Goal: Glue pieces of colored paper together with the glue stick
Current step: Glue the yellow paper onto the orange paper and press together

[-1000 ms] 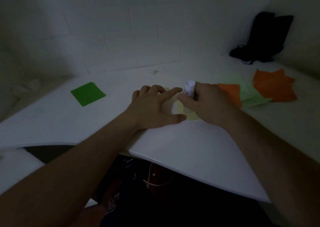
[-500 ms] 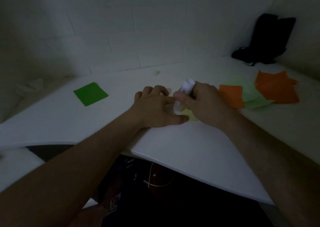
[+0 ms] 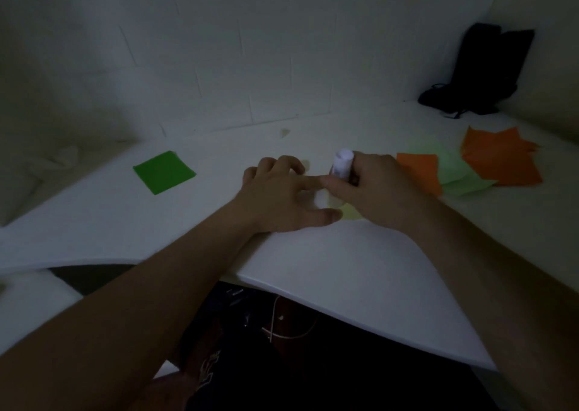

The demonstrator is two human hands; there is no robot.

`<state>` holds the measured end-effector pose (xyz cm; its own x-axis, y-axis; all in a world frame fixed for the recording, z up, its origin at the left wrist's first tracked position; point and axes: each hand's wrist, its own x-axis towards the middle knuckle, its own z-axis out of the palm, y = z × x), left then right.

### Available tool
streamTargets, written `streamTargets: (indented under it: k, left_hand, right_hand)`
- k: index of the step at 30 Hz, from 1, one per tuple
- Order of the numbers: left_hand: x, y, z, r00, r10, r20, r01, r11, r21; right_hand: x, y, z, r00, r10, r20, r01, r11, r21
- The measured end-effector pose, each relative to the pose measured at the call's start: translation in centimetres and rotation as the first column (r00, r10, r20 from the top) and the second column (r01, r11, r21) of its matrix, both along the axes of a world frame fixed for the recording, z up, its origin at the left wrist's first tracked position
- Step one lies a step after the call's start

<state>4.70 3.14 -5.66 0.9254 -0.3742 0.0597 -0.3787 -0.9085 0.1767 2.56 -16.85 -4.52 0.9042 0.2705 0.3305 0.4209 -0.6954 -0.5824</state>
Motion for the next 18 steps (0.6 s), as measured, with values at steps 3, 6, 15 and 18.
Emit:
streamTargets:
  k: [3,6,15,18]
  left_hand:
    - [0.0,0.0,0.0,1.0,-0.009,0.001,0.009,1.0,0.002]
    - [-0.1,0.1,0.0,1.0,-0.007,0.0,0.007,1.0,-0.007]
    - [-0.2,0.1,0.0,1.0,-0.014,0.014,0.014,1.0,-0.014]
    - [-0.3,0.0,0.1,1.0,-0.014,0.016,0.014,1.0,-0.022]
  right_hand:
    - [-0.2,-0.5,0.2,1.0,-0.002,0.01,0.002,1.0,0.003]
    - [-0.4,-1.2,0.4,0.999,-0.026,0.034,0.027,0.999,-0.028]
    - [0.0,-3.4,-0.1,0.996,-0.075,0.04,0.075,0.997,0.001]
    - [0.1,-4.0,-0.3,0.995,-0.073,0.07,0.073,0.997,0.001]
